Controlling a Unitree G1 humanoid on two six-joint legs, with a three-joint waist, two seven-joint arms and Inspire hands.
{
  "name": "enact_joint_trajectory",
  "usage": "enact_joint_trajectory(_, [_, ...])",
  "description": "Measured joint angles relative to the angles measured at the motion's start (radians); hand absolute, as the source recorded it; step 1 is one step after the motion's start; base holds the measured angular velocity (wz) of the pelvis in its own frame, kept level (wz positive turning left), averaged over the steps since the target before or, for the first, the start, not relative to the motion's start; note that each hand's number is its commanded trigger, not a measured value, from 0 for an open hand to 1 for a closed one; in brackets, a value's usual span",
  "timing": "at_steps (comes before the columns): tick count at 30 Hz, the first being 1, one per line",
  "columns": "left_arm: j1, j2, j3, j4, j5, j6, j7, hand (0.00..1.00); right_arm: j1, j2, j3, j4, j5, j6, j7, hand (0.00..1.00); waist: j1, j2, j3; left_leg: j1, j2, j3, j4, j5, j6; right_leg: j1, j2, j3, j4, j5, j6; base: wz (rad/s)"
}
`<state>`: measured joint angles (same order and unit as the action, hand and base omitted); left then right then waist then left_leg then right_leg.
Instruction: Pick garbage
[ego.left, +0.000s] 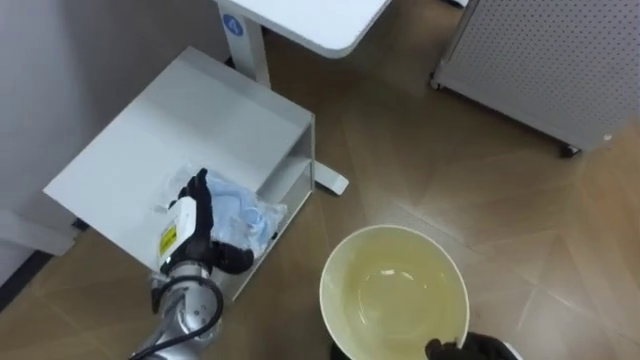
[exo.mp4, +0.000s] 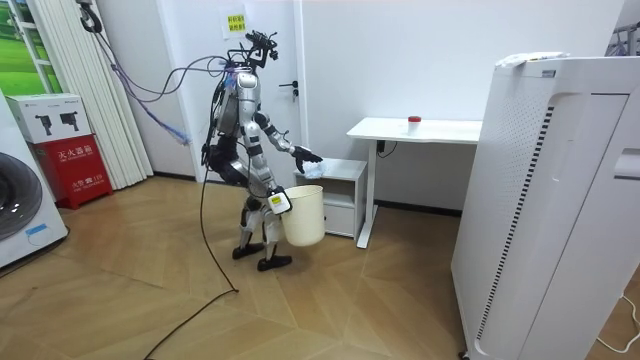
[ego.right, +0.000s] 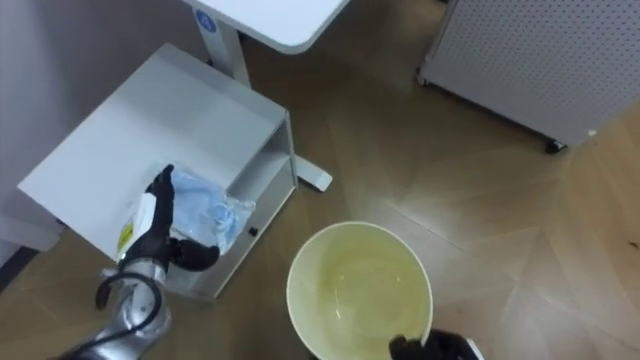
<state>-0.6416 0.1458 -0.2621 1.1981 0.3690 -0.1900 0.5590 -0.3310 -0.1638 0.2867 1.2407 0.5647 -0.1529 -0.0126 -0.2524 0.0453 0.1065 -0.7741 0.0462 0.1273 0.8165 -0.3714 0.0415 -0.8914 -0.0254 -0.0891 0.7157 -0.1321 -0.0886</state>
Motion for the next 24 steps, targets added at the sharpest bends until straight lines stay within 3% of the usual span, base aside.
enact_joint_trajectory(5, [-0.007,0.004,-0.018,0.007,0.063,0.002,-0.002,0.00,-0.008,0.004,0.015,0.000,0.064,0.001,0.013,1.00,-0.003,-0.001,0.0001,-0.057,0.023,0.000,0.041,-0.015,-0.012,-0.048,0.019,-0.001,0.017,0.002,-0.011,-0.09])
enact_joint_trajectory(6, [-0.010,0.007,-0.019,0.012,0.067,0.003,-0.002,0.05,-0.008,0.005,0.015,0.000,0.068,0.001,0.015,1.00,-0.003,-0.001,0.0002,-0.075,0.031,0.000,0.053,-0.018,-0.014,-0.064,0.027,-0.001,0.018,0.006,-0.015,-0.10])
enact_joint_trajectory(7, [-0.013,0.009,-0.023,0.013,0.067,0.005,-0.002,0.58,-0.008,0.005,0.016,0.000,0.071,0.000,0.017,1.00,-0.004,-0.002,0.0007,-0.083,0.033,0.000,0.056,-0.019,-0.016,-0.072,0.028,-0.001,0.020,0.007,-0.017,-0.07])
enact_joint_trajectory(8, [-0.020,0.014,-0.037,0.014,0.067,0.010,-0.003,0.89,-0.009,0.004,0.016,0.000,0.083,0.000,0.018,1.00,-0.005,-0.002,0.0008,-0.098,0.034,0.000,0.064,-0.020,-0.017,-0.088,0.029,-0.001,0.027,0.006,-0.018,-0.03])
enact_joint_trajectory(9, [-0.028,0.019,-0.042,0.014,0.070,0.011,-0.002,1.00,-0.010,0.004,0.016,0.000,0.097,0.001,0.018,1.00,-0.005,-0.002,0.0008,-0.113,0.036,0.001,0.072,-0.021,-0.018,-0.105,0.031,-0.001,0.034,0.006,-0.019,0.00])
enact_joint_trajectory(12, [-0.045,0.039,-0.059,0.025,0.076,0.011,0.013,1.00,-0.011,0.006,0.025,-0.002,0.119,0.001,0.023,1.00,-0.005,-0.002,0.0009,-0.140,0.048,0.002,0.092,-0.028,-0.022,-0.127,0.042,-0.001,0.042,0.008,-0.025,-0.09])
enact_joint_trajectory(18, [-0.106,0.081,-0.059,0.058,0.107,0.023,0.078,1.00,-0.022,0.004,0.030,-0.022,0.121,0.003,0.015,1.00,-0.004,0.000,0.0015,-0.162,0.049,-0.009,0.100,-0.027,-0.030,-0.146,0.044,-0.006,0.050,0.008,-0.033,0.03])
enact_joint_trajectory(24, [-0.108,0.085,-0.067,0.062,0.127,0.066,0.084,1.00,-0.023,0.002,0.043,-0.035,0.121,0.013,0.013,1.00,-0.004,0.001,0.0014,-0.160,0.048,-0.015,0.096,-0.025,-0.033,-0.143,0.044,-0.010,0.049,0.008,-0.036,0.02])
